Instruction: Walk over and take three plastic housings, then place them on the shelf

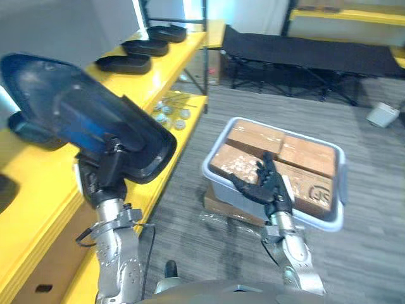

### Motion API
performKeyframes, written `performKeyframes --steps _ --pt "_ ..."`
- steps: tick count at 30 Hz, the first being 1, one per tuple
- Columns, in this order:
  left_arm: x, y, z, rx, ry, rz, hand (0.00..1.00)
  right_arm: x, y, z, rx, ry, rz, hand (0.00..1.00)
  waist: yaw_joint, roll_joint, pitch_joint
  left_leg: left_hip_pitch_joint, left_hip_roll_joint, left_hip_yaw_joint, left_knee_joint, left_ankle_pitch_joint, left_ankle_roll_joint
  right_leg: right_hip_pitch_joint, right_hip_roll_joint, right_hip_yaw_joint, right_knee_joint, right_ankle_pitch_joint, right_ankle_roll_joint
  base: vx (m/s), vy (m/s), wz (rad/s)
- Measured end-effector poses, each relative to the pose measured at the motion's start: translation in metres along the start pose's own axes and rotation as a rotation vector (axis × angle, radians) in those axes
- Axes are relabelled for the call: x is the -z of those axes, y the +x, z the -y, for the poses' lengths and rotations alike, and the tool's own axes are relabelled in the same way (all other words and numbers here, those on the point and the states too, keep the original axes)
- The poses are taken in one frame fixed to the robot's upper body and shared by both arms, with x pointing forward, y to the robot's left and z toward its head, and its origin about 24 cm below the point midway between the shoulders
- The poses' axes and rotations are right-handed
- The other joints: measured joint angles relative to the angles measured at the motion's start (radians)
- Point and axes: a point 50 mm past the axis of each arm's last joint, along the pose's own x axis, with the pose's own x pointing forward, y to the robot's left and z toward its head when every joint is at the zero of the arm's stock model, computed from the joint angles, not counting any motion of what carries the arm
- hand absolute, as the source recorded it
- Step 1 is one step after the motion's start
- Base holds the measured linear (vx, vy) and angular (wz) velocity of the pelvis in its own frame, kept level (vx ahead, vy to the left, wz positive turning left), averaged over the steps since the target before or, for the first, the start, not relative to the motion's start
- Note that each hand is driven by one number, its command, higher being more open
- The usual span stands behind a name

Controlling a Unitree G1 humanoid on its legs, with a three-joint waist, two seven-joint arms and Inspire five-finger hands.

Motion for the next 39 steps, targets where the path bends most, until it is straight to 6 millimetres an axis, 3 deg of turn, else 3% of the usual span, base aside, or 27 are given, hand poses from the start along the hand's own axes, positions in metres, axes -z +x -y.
performKeyframes --steps 1,6,8,10,12,14,16,18,20,22,26,30,34,37,38,39 --pt "-0.006 -0.001 -0.006 -0.010 0.014 0.018 0.00 0.000 0.007 -0.011 -0.060 -0.034 -0.005 1.00 0.031 -0.001 -0.001 -0.007 -0.004 -0.021 0.000 0.003 0.004 0.010 0.000 -0.019 0.000 -0.001 0.003 0.03 0.004 0.37" --pt "-0.016 -0.019 -0.027 -0.109 0.031 0.017 0.00 -0.010 0.022 -0.038 -0.192 -0.037 0.033 1.00 0.081 -0.007 -0.002 -0.002 -0.012 -0.050 0.001 0.005 0.007 0.039 0.000 -0.042 0.000 -0.010 0.012 0.02 -0.008 0.22" --pt "-0.014 -0.022 -0.028 -0.113 0.020 0.001 0.00 -0.012 0.024 -0.040 -0.221 -0.039 0.042 1.00 0.079 -0.013 -0.003 -0.008 -0.015 -0.066 0.000 0.008 0.011 0.057 0.002 -0.073 0.000 -0.018 0.017 -0.01 -0.017 0.39" --pt "-0.011 -0.022 -0.026 -0.083 -0.045 -0.013 0.00 -0.011 0.023 -0.040 -0.225 -0.039 0.038 1.00 0.069 -0.023 -0.001 -0.030 -0.020 -0.071 0.000 0.018 0.034 0.088 0.003 -0.134 0.001 -0.038 0.021 -0.03 -0.009 0.86" --pt "-0.004 -0.018 -0.009 0.032 -0.128 -0.027 0.00 -0.008 0.019 -0.026 -0.167 -0.038 0.025 1.00 0.034 -0.031 0.007 -0.086 -0.014 0.024 0.025 0.055 0.088 0.123 -0.008 -0.260 0.042 -0.066 0.040 -0.02 0.052 1.67" --pt "-0.002 -0.019 -0.002 0.093 -0.144 -0.034 0.00 -0.008 0.019 -0.017 -0.141 -0.055 0.024 1.00 0.061 -0.034 0.031 -0.086 -0.035 0.010 0.022 0.067 0.083 0.127 -0.046 -0.273 0.111 -0.096 0.047 0.00 0.160 0.86" --pt "-0.003 -0.019 -0.001 0.104 -0.144 -0.033 0.00 -0.010 0.020 -0.018 -0.155 -0.055 0.037 1.00 0.075 -0.036 0.039 -0.087 -0.060 -0.003 0.006 0.074 0.094 0.111 -0.090 -0.262 0.188 -0.137 0.032 -0.01 0.113 0.43" --pt "-0.004 -0.018 0.000 0.168 -0.145 -0.029 0.00 -0.013 0.019 -0.021 -0.160 -0.035 0.070 1.00 0.050 -0.038 0.056 -0.092 -0.095 -0.061 0.004 0.076 0.100 0.104 -0.123 -0.187 0.287 -0.195 -0.040 -0.02 0.056 0.81" --pt "-0.005 -0.017 0.005 0.245 -0.144 -0.027 0.00 -0.018 0.019 -0.021 -0.159 -0.030 0.109 1.00 0.045 -0.045 0.067 -0.097 -0.108 -0.079 0.003 0.080 0.106 0.097 -0.136 -0.140 0.332 -0.219 -0.054 -0.02 -0.011 0.71" --pt "-0.008 -0.017 0.012 0.335 -0.165 -0.020 0.00 -0.028 0.020 -0.026 -0.182 -0.025 0.168 1.00 0.050 -0.064 0.074 -0.112 -0.122 -0.079 0.003 0.092 0.107 0.095 -0.143 -0.119 0.339 -0.277 -0.028 -0.01 -0.084 0.31" --pt "-0.007 -0.015 0.026 0.422 -0.204 0.001 0.00 -0.039 0.026 -0.034 -0.257 -0.042 0.222 1.00 0.049 -0.037 0.088 -0.114 -0.107 -0.079 0.003 0.124 0.099 0.092 -0.131 -0.098 0.343 -0.298 0.070 -0.06 -0.080 0.00" --pt "-0.009 -0.017 0.039 0.508 -0.234 0.013 0.00 -0.037 0.025 -0.032 -0.285 -0.065 0.212 1.00 0.034 -0.022 0.090 -0.111 -0.099 -0.071 0.003 0.124 0.103 0.082 -0.135 -0.088 0.362 -0.315 0.085 -0.06 -0.027 -0.05" --pt "-0.013 -0.017 0.040 0.522 -0.232 0.034 0.00 -0.041 0.026 -0.034 -0.281 -0.059 0.233 1.00 0.051 -0.048 0.108 -0.117 -0.129 -0.045 0.051 0.089 0.113 0.080 -0.181 -0.070 0.382 -0.321 0.090 0.01 0.015 -0.08" --pt "-0.016 -0.015 0.037 0.518 -0.217 0.048 0.00 -0.052 0.027 -0.037 -0.265 -0.041 0.300 1.00 0.074 -0.080 0.128 -0.164 -0.167 -0.003 0.211 -0.016 0.126 0.114 -0.231 -0.076 0.372 -0.331 0.066 0.08 0.061 0.07" --pt "-0.019 -0.014 0.038 0.530 -0.206 0.059 0.00 -0.059 0.027 -0.038 -0.251 -0.021 0.343 1.00 0.077 -0.106 0.139 -0.189 -0.171 0.065 0.323 -0.077 0.159 0.144 -0.259 -0.095 0.357 -0.321 0.031 0.16 0.146 0.24" --pt "-0.020 -0.015 0.039 0.543 -0.181 0.066 0.00 -0.066 0.024 -0.034 -0.232 -0.017 0.383 1.00 0.075 -0.076 0.136 -0.204 -0.170 0.093 0.430 -0.184 0.178 0.159 -0.268 -0.077 0.433 -0.292 -0.082 0.18 0.201 0.41"
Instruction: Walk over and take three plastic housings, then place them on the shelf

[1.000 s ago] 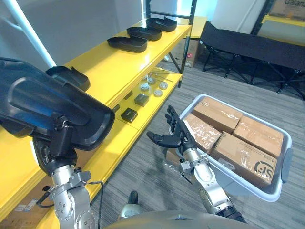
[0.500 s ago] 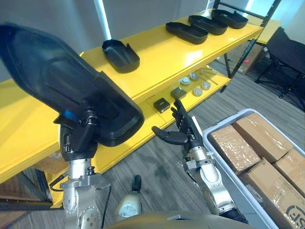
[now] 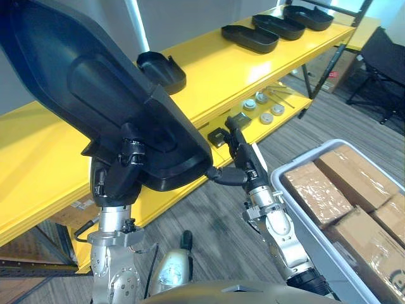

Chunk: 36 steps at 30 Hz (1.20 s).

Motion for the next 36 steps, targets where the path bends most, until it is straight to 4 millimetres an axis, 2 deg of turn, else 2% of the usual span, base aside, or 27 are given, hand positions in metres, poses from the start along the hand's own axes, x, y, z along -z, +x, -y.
performKeyframes --steps 1,2,3,4,5,6,7,8,9,10,12,13,14,16,17,18,19,20,21,22,24,28,30,33,35,36 --pt "0.000 0.000 0.000 0.008 0.017 -0.005 0.00 -0.003 -0.001 0.002 0.010 -0.002 0.019 1.00 -0.009 -0.001 0.002 0.001 -0.007 -0.008 0.022 -0.021 0.004 -0.029 -0.023 0.036 0.081 0.035 -0.052 0.16 0.236 0.57" --pt "-0.002 0.001 0.001 0.033 0.072 -0.014 0.00 -0.008 -0.002 0.006 0.030 -0.006 0.054 1.00 -0.021 0.008 -0.010 0.028 -0.031 -0.020 0.000 -0.037 0.012 -0.109 -0.059 0.155 0.223 0.156 -0.120 0.19 0.250 0.71" --pt "-0.006 0.003 -0.001 0.057 0.132 -0.015 0.00 -0.014 0.001 0.008 0.044 -0.005 0.095 1.00 -0.035 0.002 -0.010 0.060 -0.045 -0.037 -0.054 -0.038 0.015 -0.174 -0.059 0.253 0.319 0.297 -0.107 0.22 0.224 0.70" --pt "-0.008 0.006 -0.002 0.066 0.159 -0.006 0.00 -0.017 0.003 0.009 0.051 -0.005 0.121 1.00 -0.050 -0.001 -0.008 0.072 -0.043 -0.057 -0.082 -0.033 0.026 -0.213 -0.049 0.289 0.386 0.253 -0.075 0.26 0.127 0.67" --pt "-0.013 0.011 -0.005 0.064 0.202 0.012 0.00 -0.023 0.009 0.008 0.048 -0.007 0.161 1.00 -0.059 0.001 -0.001 0.104 -0.046 -0.097 -0.124 -0.011 0.061 -0.283 0.005 0.328 0.497 0.105 -0.052 0.26 0.104 0.48" --pt "-0.014 0.015 -0.009 0.051 0.215 0.023 0.00 -0.027 0.014 0.009 0.042 -0.015 0.180 1.00 -0.060 0.006 0.006 0.140 -0.044 -0.115 -0.149 -0.009 0.064 -0.309 0.050 0.327 0.516 0.031 -0.049 0.32 0.127 0.48" --pt "-0.017 0.020 -0.012 0.023 0.220 0.050 0.00 -0.034 0.023 0.009 0.032 -0.031 0.219 1.00 -0.066 0.028 0.019 0.202 -0.043 -0.146 -0.188 -0.007 0.069 -0.332 0.134 0.310 0.443 -0.051 -0.056 0.29 0.130 0.38" --pt "-0.018 0.023 -0.012 0.020 0.220 0.064 0.00 -0.038 0.027 0.010 0.034 -0.037 0.238 1.00 -0.070 0.029 0.019 0.220 -0.044 -0.160 -0.201 -0.008 0.068 -0.344 0.167 0.314 0.395 -0.069 -0.055 0.23 0.082 0.51" --pt "-0.019 0.027 -0.012 0.020 0.221 0.080 0.00 -0.043 0.031 0.011 0.041 -0.041 0.261 1.00 -0.078 0.030 0.019 0.234 -0.046 -0.177 -0.211 -0.006 0.061 -0.357 0.201 0.328 0.337 -0.075 -0.055 0.29 0.029 0.98" --pt "-0.019 0.039 -0.009 0.046 0.214 0.110 0.00 -0.056 0.035 0.017 0.080 -0.051 0.320 1.00 -0.089 0.032 0.019 0.246 -0.058 -0.229 -0.209 -0.013 0.047 -0.393 0.259 0.411 0.224 -0.068 -0.044 0.35 -0.017 1.33" --pt "-0.015 0.048 -0.010 0.058 0.210 0.112 0.00 -0.070 0.036 0.026 0.127 -0.074 0.380 1.00 -0.112 0.024 0.013 0.272 -0.079 -0.305 -0.212 -0.014 0.037 -0.412 0.285 0.504 0.156 -0.041 0.001 0.32 -0.086 1.59" --pt "-0.013 0.050 -0.012 0.054 0.214 0.104 0.00 -0.078 0.036 0.033 0.140 -0.085 0.415 1.00 -0.118 0.017 0.009 0.286 -0.091 -0.343 -0.216 -0.021 0.028 -0.397 0.279 0.504 0.096 -0.016 0.038 0.24 -0.141 1.33" --pt "-0.013 0.050 -0.012 0.050 0.217 0.099 0.00 -0.083 0.036 0.037 0.144 -0.094 0.436 1.00 -0.114 0.008 0.001 0.288 -0.097 -0.357 -0.213 -0.025 0.020 -0.389 0.276 0.495 0.046 0.002 0.054 0.30 -0.229 1.24" --pt "-0.013 0.050 -0.014 0.035 0.215 0.098 0.00 -0.092 0.037 0.047 0.158 -0.113 0.479 1.00 -0.106 -0.023 -0.018 0.269 -0.113 -0.363 -0.190 -0.051 -0.017 -0.345 0.274 0.465 -0.087 0.140 0.028 0.26 -0.249 0.98" --pt "-0.010 0.048 -0.016 0.001 0.201 0.086 0.00 -0.095 0.037 0.054 0.164 -0.119 0.484 1.00 -0.102 -0.011 -0.018 0.256 -0.087 -0.326 -0.155 -0.081 -0.054 -0.288 0.288 0.405 -0.149 0.131 0.026 0.25 -0.291 0.98" --pt "-0.006 0.043 -0.016 -0.027 0.184 0.060 0.00 -0.095 0.036 0.059 0.164 -0.139 0.475 1.00 -0.107 0.015 -0.023 0.234 -0.034 -0.211 -0.124 -0.108 -0.077 -0.242 0.314 0.355 -0.188 0.137 0.019 0.20 -0.233 0.94" --pt "-0.003 0.042 -0.016 -0.030 0.174 0.045 0.00 -0.095 0.034 0.062 0.171 -0.151 0.469 1.00 -0.112 0.026 -0.026 0.230 -0.008 -0.147 -0.120 -0.114 -0.071 -0.224 0.323 0.330 -0.197 0.134 0.014 0.15 -0.179 0.95" --pt "0.005 0.041 -0.013 -0.017 0.152 0.017 0.00 -0.093 0.029 0.068 0.196 -0.160 0.450 1.00 -0.116 0.039 -0.028 0.233 0.032 -0.026 -0.128 -0.109 -0.067 -0.193 0.329 0.286 -0.203 0.128 0.004 0.14 -0.133 1.03" --pt "0.012 0.040 -0.008 0.001 0.124 -0.006 0.00 -0.090 0.022 0.076 0.235 -0.171 0.425 1.00 -0.134 0.048 -0.032 0.245 0.052 0.063 -0.152 -0.075 -0.044 -0.165 0.330 0.244 -0.204 0.125 0.000 0.17 -0.139 0.99" --pt "0.014 0.040 -0.005 0.008 0.109 -0.015 0.00 -0.088 0.018 0.079 0.251 -0.176 0.412 1.00 -0.137 0.053 -0.032 0.259 0.051 0.080 -0.173 -0.063 -0.027 -0.154 0.329 0.233 -0.203 0.124 0.000 0.16 -0.077 0.73" --pt "0.019 0.040 0.001 0.030 0.087 -0.027 0.00 -0.080 0.010 0.081 0.276 -0.167 0.374 1.00 -0.136 0.056 -0.032 0.292 0.032 0.068 -0.229 -0.038 -0.010 -0.141 0.323 0.228 -0.200 0.119 -0.002 0.12 0.011 0.26" --pt "0.020 0.038 0.001 0.013 0.097 -0.036 0.00 -0.075 0.008 0.075 0.246 -0.144 0.356 1.00 -0.134 0.056 -0.032 0.304 0.017 0.064 -0.244 -0.030 -0.004 -0.124 0.317 0.227 -0.219 0.117 0.002 0.05 0.028 0.09" --pt "0.018 0.033 0.000 -0.009 0.126 -0.044 0.00 -0.070 0.004 0.071 0.237 -0.057 0.348 1.00 -0.133 0.056 -0.032 0.309 0.009 0.057 -0.264 -0.021 -0.002 -0.118 0.315 0.228 -0.232 0.110 0.004 0.00 0.005 0.09" --pt "0.018 0.022 -0.001 -0.056 0.137 -0.071 0.00 -0.060 -0.001 0.070 0.232 0.035 0.307 1.00 -0.131 0.057 -0.031 0.269 -0.001 0.033 -0.222 -0.021 -0.002 -0.133 0.299 0.235 -0.226 0.087 0.016 -0.04 -0.001 0.14" --pt "0.018 0.022 -0.003 -0.081 0.162 -0.069 0.00 -0.058 -0.001 0.069 0.223 0.035 0.289 1.00 -0.140 0.030 -0.011 0.200 -0.015 0.005 -0.136 -0.028 -0.023 -0.144 0.258 0.227 -0.212 0.073 0.030 -0.10 0.048 0.28" --pt "0.019 0.022 -0.002 -0.083 0.156 -0.070 0.00 -0.057 -0.002 0.069 0.214 0.035 0.288 1.00 -0.144 0.030 0.009 0.160 0.026 0.007 -0.034 -0.067 -0.008 -0.149 0.231 0.216 -0.175 0.071 0.028 -0.14 0.100 0.25"
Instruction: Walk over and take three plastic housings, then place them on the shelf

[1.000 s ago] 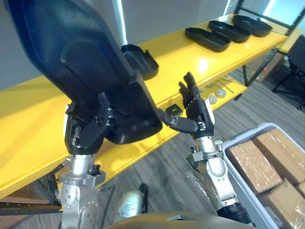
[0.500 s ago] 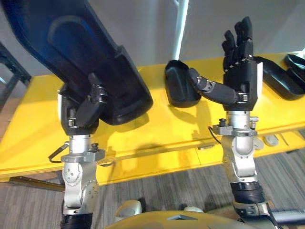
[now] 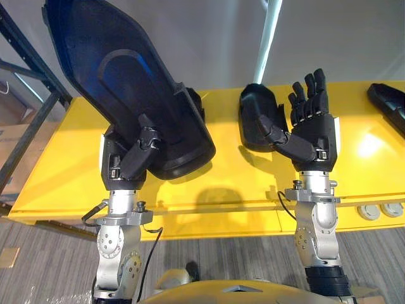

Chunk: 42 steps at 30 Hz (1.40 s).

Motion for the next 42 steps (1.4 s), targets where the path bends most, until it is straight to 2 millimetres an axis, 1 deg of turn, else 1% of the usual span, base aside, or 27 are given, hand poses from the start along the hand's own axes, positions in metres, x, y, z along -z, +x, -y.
performKeyframes --steps 1,2,3,4,5,6,7,8,9,10,11,12,13,14,15,16,18,19,20,21,23,26,29,32,36,39,42 --pt "0.002 -0.002 0.001 -0.003 -0.007 -0.008 0.00 0.000 0.000 0.001 -0.005 0.008 0.001 1.00 -0.001 -0.002 0.007 -0.018 0.071 -0.012 0.068 -0.010 -0.030 -0.004 -0.025 0.001 0.028 0.000 -0.001 -0.16 0.153 0.10" --pt "0.002 -0.003 0.001 -0.008 -0.010 -0.012 0.00 -0.001 0.000 0.001 -0.013 0.007 0.003 1.00 -0.002 -0.008 0.011 -0.021 0.105 -0.025 0.085 -0.008 -0.050 -0.007 -0.036 0.005 0.040 -0.001 0.000 -0.11 0.185 -0.15" --pt "0.003 -0.004 0.001 -0.014 -0.004 -0.018 0.00 -0.002 0.000 0.000 -0.035 0.006 0.011 1.00 -0.001 0.005 0.004 -0.017 0.156 -0.070 0.089 0.008 -0.079 -0.021 -0.064 0.015 0.063 -0.002 0.011 -0.07 0.282 -0.24" --pt "0.003 -0.005 0.002 -0.011 0.022 -0.020 0.00 -0.003 0.001 -0.001 -0.053 0.032 0.021 1.00 -0.001 0.017 -0.003 -0.016 0.180 -0.113 0.087 0.018 -0.093 -0.037 -0.089 0.026 0.081 -0.005 0.041 -0.05 0.377 -0.30" --pt "0.004 -0.006 0.003 0.002 0.047 -0.027 0.00 -0.004 0.001 -0.002 -0.068 0.068 0.034 1.00 -0.004 0.041 -0.014 -0.011 0.200 -0.171 0.085 0.026 -0.105 -0.065 -0.116 0.051 0.107 -0.003 0.074 -0.06 0.425 -0.22" --pt "0.004 -0.007 0.004 0.013 0.055 -0.031 0.00 -0.004 0.001 -0.003 -0.068 0.082 0.038 1.00 -0.005 0.055 -0.019 0.000 0.206 -0.191 0.082 0.035 -0.120 -0.076 -0.127 0.065 0.116 0.001 0.092 -0.07 0.519 -0.18" --pt "0.006 -0.008 0.006 0.031 0.056 -0.041 0.00 -0.003 0.000 -0.003 -0.067 0.087 0.039 1.00 -0.005 0.075 -0.023 0.023 0.207 -0.202 0.065 0.029 -0.163 -0.076 -0.140 0.079 0.114 0.012 0.116 -0.08 0.615 -0.10" --pt "0.007 -0.008 0.007 0.063 0.059 -0.048 0.00 0.000 -0.002 -0.005 -0.058 0.100 0.036 1.00 -0.005 0.085 -0.029 0.058 0.190 -0.170 0.032 -0.086 -0.234 -0.069 -0.161 0.097 0.092 0.045 0.151 -0.10 0.778 -0.19" --pt "0.008 -0.007 0.004 0.096 0.062 -0.062 0.00 0.010 -0.006 -0.011 -0.028 0.127 0.007 1.00 0.009 0.046 -0.017 0.055 0.147 -0.125 0.071 -0.120 -0.210 -0.053 -0.205 0.125 0.039 0.118 0.136 -0.11 0.658 -0.28" --pt "0.010 -0.009 0.002 0.098 0.061 -0.076 0.00 0.016 -0.009 -0.014 -0.018 0.139 -0.020 1.00 0.019 0.041 -0.018 0.049 0.142 -0.106 0.084 -0.144 -0.190 -0.054 -0.205 0.129 0.006 0.179 0.113 -0.16 0.658 -0.51" --pt "0.015 -0.010 -0.004 0.083 0.068 -0.110 0.00 0.028 -0.014 -0.025 -0.019 0.169 -0.077 1.00 0.039 0.032 -0.015 0.036 0.133 -0.076 0.108 -0.168 -0.151 -0.068 -0.206 0.125 -0.043 0.312 0.070 -0.19 0.632 -0.63" --pt "0.019 -0.012 -0.013 0.047 0.090 -0.138 0.00 0.038 -0.019 -0.037 -0.047 0.178 -0.128 1.00 0.051 0.034 -0.012 0.037 0.128 -0.042 0.097 -0.169 -0.115 -0.095 -0.203 0.114 -0.058 0.395 0.000 -0.16 0.599 -0.54" --pt "0.021 -0.011 -0.018 0.023 0.094 -0.148 0.00 0.042 -0.021 -0.042 -0.068 0.174 -0.147 1.00 0.051 0.029 -0.015 0.038 0.121 -0.038 0.085 -0.162 -0.103 -0.109 -0.199 0.107 -0.029 0.378 -0.011 -0.08 0.485 -0.16" --pt "0.024 -0.008 -0.026 -0.005 0.111 -0.168 0.00 0.044 -0.022 -0.048 -0.105 0.150 -0.166 1.00 0.035 0.014 -0.024 0.039 0.097 -0.044 0.048 -0.134 -0.076 -0.108 -0.177 0.092 0.017 0.312 -0.003 0.00 0.278 0.19" --pt "0.025 -0.002 -0.029 -0.008 0.119 -0.167 0.00 0.042 -0.021 -0.050 -0.123 0.134 -0.155 1.00 0.033 0.007 -0.028 0.038 0.077 -0.054 0.014 -0.105 -0.069 -0.105 -0.145 0.093 0.024 0.252 0.010 0.07 0.317 0.45" --pt "0.025 0.010 -0.029 -0.013 0.103 -0.144 0.00 0.036 -0.016 -0.047 -0.117 0.125 -0.121 1.00 0.032 -0.004 -0.035 0.034 0.041 -0.066 -0.037 -0.064 -0.052 -0.090 -0.107 0.087 -0.004 0.216 0.018 0.08 0.201 0.39" --pt "0.024 0.019 -0.025 -0.007 0.087 -0.125 0.00 0.032 -0.011 -0.041 -0.090 0.105 -0.096 1.00 0.019 0.002 -0.032 0.033 0.010 -0.085 -0.063 -0.042 -0.032 -0.081 -0.093 0.104 -0.022 0.198 0.024 0.05 0.152 0.50" --pt "0.024 0.025 -0.022 -0.002 0.109 -0.117 0.00 0.030 -0.011 -0.035 -0.061 0.078 -0.091 1.00 -0.007 0.010 -0.031 0.033 -0.004 -0.114 -0.076 -0.030 -0.020 -0.058 -0.052 0.153 -0.028 0.130 0.042 0.01 0.081 0.71" --pt "0.023 0.028 -0.021 -0.002 0.125 -0.108 0.00 0.030 -0.012 -0.030 -0.040 0.060 -0.091 1.00 -0.018 0.013 -0.033 0.035 -0.012 -0.127 -0.086 -0.022 -0.016 -0.040 -0.019 0.157 -0.053 0.095 0.026 0.00 0.048 0.60" --pt "0.022 0.029 -0.019 -0.001 0.129 -0.103 0.00 0.029 -0.012 -0.027 -0.031 0.052 -0.088 1.00 -0.018 0.015 -0.034 0.034 -0.016 -0.128 -0.088 -0.021 -0.015 -0.029 -0.002 0.157 -0.080 0.090 0.010 0.00 0.011 0.20" --pt "0.018 0.031 -0.015 -0.002 0.166 -0.095 0.00 0.021 -0.010 -0.019 -0.006 0.038 -0.055 1.00 -0.021 0.021 -0.039 0.015 -0.027 -0.127 -0.087 -0.014 -0.021 -0.005 0.008 0.189 -0.150 0.097 0.016 0.00 0.008 0.12" --pt "0.016 0.030 -0.011 0.021 0.209 -0.113 0.00 0.008 -0.010 -0.011 0.006 0.017 -0.011 1.00 -0.024 0.032 -0.042 0.007 -0.015 -0.152 -0.105 0.008 -0.041 -0.005 0.036 0.194 -0.152 0.091 0.007 -0.06 -0.068 0.21" --pt "0.014 0.025 -0.009 0.051 0.260 -0.134 0.00 -0.010 -0.001 -0.009 -0.050 -0.003 0.059 1.00 -0.020 0.036 -0.044 0.037 0.008 -0.165 -0.210 0.076 -0.065 -0.015 0.062 0.190 -0.147 0.081 -0.006 -0.10 -0.129 0.14" --pt "0.017 0.023 -0.012 0.060 0.279 -0.180 0.00 -0.012 0.004 -0.008 -0.079 -0.023 0.066 1.00 -0.019 0.047 -0.050 0.073 0.031 -0.162 -0.314 0.135 -0.076 -0.023 0.083 0.188 -0.145 0.078 -0.010 -0.11 -0.105 0.01" --pt "0.017 0.027 -0.028 0.073 0.407 -0.227 0.00 -0.011 0.004 -0.009 -0.107 -0.025 0.055 1.00 -0.022 0.053 -0.054 0.102 0.046 -0.143 -0.387 0.180 -0.081 -0.049 0.096 0.208 -0.123 0.082 -0.003 -0.07 -0.036 -0.12" --pt "0.024 0.037 -0.051 0.051 0.501 -0.305 0.00 -0.010 0.004 -0.009 -0.152 -0.046 0.025 1.00 -0.024 0.054 -0.053 0.105 0.046 -0.125 -0.399 0.189 -0.079 -0.071 0.093 0.228 -0.101 0.081 -0.004 -0.05 0.012 -0.15" --pt "0.033 0.045 -0.077 -0.005 0.533 -0.401 0.00 -0.008 0.004 -0.009 -0.197 -0.060 -0.009 1.00 -0.035 0.057 -0.052 0.102 0.045 -0.114 -0.399 0.194 -0.078 -0.092 0.091 0.241 -0.085 0.081 -0.004 -0.04 0.017 -0.12"
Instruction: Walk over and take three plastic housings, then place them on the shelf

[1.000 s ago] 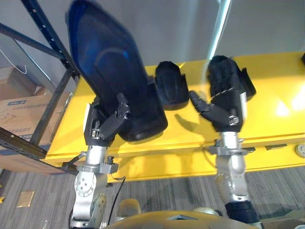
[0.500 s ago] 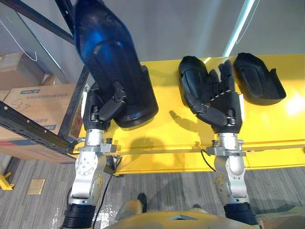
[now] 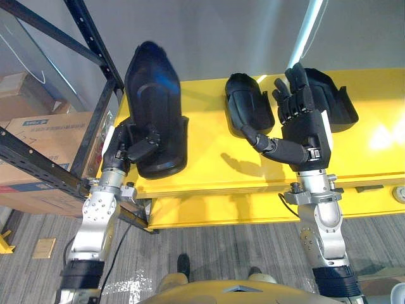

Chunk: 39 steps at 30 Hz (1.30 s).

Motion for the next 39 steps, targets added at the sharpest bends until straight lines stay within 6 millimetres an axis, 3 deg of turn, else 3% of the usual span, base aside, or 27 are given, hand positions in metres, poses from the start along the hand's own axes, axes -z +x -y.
performKeyframes --steps 12,22,23,39 --pt "0.015 0.057 -0.046 -0.039 -0.118 -0.139 0.00 0.003 0.003 0.004 -0.142 -0.029 -0.089 1.00 -0.037 0.035 0.038 -0.015 -0.001 0.054 -0.001 0.019 0.002 -0.085 -0.009 0.073 0.070 0.001 0.012 -0.06 0.014 -0.13" --pt "-0.005 0.087 -0.040 0.005 -0.131 -0.126 0.00 -0.002 0.026 -0.008 -0.240 -0.018 -0.052 1.00 -0.060 0.056 0.122 -0.032 -0.004 0.062 -0.001 0.030 0.002 -0.141 -0.025 0.093 0.141 -0.015 0.026 -0.03 0.004 -0.02" --pt "-0.005 0.089 -0.040 0.003 -0.150 -0.133 1.00 -0.002 0.026 -0.008 -0.240 -0.017 -0.053 1.00 -0.062 0.058 0.129 -0.032 -0.006 0.062 -0.001 0.032 0.000 -0.144 -0.026 0.093 0.147 -0.018 0.027 0.00 0.000 0.00" --pt "-0.011 0.098 -0.037 -0.034 -0.134 -0.133 1.00 0.001 0.028 -0.015 -0.261 0.000 -0.069 1.00 -0.073 0.060 0.177 -0.015 -0.018 0.070 0.002 0.037 0.006 -0.151 -0.035 0.103 0.179 -0.033 0.033 0.00 -0.001 -0.01"
